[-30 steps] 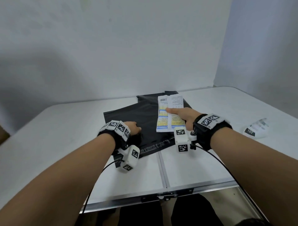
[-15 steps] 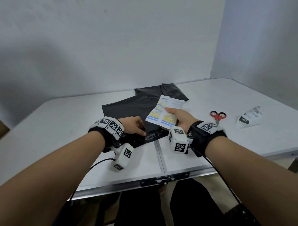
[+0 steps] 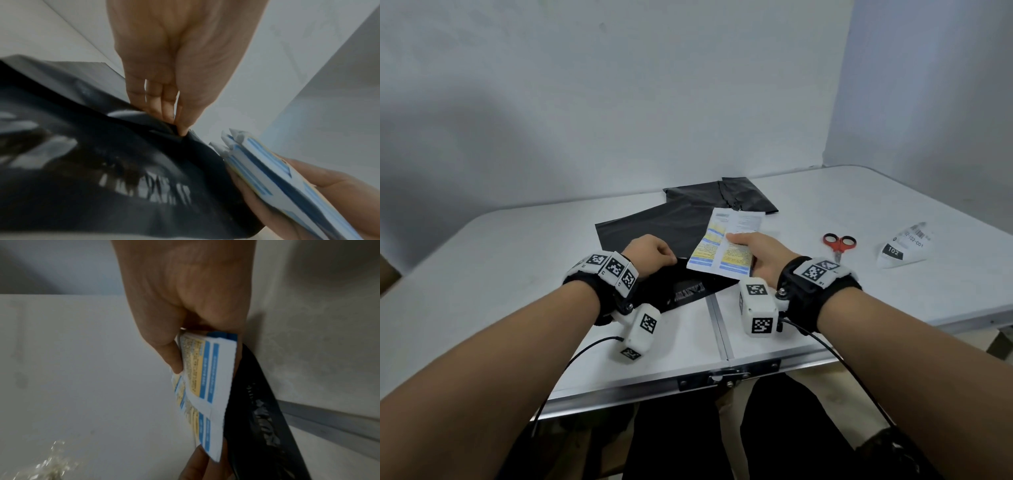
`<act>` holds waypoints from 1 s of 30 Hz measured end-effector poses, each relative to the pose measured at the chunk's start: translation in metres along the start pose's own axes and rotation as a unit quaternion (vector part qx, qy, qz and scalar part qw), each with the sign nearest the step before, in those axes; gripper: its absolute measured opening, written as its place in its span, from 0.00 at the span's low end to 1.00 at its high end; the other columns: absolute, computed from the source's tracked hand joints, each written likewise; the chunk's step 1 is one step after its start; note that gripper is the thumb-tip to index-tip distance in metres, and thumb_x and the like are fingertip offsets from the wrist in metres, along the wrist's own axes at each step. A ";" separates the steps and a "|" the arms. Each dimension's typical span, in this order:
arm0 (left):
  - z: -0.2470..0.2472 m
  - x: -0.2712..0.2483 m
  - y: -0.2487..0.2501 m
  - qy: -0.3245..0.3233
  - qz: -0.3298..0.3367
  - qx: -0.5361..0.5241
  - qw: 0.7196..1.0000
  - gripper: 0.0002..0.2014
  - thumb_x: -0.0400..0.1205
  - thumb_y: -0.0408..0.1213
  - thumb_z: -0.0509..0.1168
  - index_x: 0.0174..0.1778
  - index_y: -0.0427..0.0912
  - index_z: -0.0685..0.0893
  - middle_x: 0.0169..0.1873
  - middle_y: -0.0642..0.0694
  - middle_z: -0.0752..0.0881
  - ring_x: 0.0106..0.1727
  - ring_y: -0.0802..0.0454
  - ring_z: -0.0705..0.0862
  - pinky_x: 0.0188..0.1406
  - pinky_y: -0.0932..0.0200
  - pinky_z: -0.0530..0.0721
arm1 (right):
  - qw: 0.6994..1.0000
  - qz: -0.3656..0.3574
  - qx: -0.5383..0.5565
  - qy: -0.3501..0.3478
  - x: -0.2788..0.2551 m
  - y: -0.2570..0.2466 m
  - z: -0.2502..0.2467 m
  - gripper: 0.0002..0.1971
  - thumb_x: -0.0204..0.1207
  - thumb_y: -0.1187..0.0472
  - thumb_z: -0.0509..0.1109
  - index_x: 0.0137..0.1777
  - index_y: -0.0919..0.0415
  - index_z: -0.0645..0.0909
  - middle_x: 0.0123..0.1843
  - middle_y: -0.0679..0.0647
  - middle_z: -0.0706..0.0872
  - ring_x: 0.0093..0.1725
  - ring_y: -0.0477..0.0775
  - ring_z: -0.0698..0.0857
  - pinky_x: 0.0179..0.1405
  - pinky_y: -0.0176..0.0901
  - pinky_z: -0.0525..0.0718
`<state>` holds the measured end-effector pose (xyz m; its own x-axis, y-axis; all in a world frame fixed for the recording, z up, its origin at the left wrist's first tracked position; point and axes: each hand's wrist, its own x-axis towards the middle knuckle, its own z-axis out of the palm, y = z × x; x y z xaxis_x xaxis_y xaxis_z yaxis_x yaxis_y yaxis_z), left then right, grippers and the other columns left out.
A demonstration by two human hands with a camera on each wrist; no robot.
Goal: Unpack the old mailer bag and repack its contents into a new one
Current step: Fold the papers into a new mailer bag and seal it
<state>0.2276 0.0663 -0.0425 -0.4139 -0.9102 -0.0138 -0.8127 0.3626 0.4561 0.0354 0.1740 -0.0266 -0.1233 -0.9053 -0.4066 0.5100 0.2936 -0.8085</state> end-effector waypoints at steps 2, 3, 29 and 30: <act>-0.003 0.003 -0.001 0.035 -0.010 -0.045 0.998 0.06 0.77 0.42 0.70 0.42 0.45 0.90 0.43 0.49 0.88 0.50 0.52 0.85 0.53 0.60 0.80 | 0.997 -0.018 -0.066 -0.037 -0.002 -0.008 0.004 0.15 0.82 0.68 0.63 0.68 0.64 0.77 0.58 0.61 0.88 0.53 0.61 0.88 0.50 0.56 0.88; -0.005 0.004 -0.002 0.053 -0.014 -0.064 0.996 0.06 0.77 0.42 0.70 0.42 0.44 0.90 0.43 0.48 0.89 0.50 0.52 0.85 0.55 0.59 0.81 | 0.990 -0.033 -0.123 -0.058 -0.002 -0.012 0.007 0.17 0.81 0.69 0.63 0.69 0.64 0.77 0.62 0.61 0.87 0.58 0.62 0.87 0.57 0.55 0.86; -0.036 -0.015 0.024 0.115 0.092 -0.051 0.988 0.06 0.78 0.38 0.68 0.47 0.43 0.89 0.45 0.45 0.91 0.50 0.50 0.86 0.53 0.61 0.78 | 0.943 0.153 -0.273 -0.109 0.010 -0.024 0.013 0.11 0.82 0.59 0.62 0.50 0.68 0.80 0.41 0.60 0.91 0.38 0.55 0.90 0.49 0.48 0.87; -0.035 -0.016 0.025 0.111 0.093 -0.057 0.988 0.06 0.78 0.38 0.68 0.47 0.43 0.90 0.45 0.46 0.91 0.51 0.50 0.86 0.55 0.60 0.79 | 0.951 0.148 -0.255 -0.093 0.010 -0.022 0.014 0.10 0.82 0.60 0.62 0.51 0.68 0.79 0.44 0.61 0.90 0.42 0.56 0.89 0.52 0.50 0.86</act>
<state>0.2288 0.0826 0.0003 -0.4422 -0.8556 0.2690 -0.6742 0.5149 0.5295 0.0348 0.1540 -0.0076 0.1384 -0.7850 -0.6039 0.0148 0.6113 -0.7913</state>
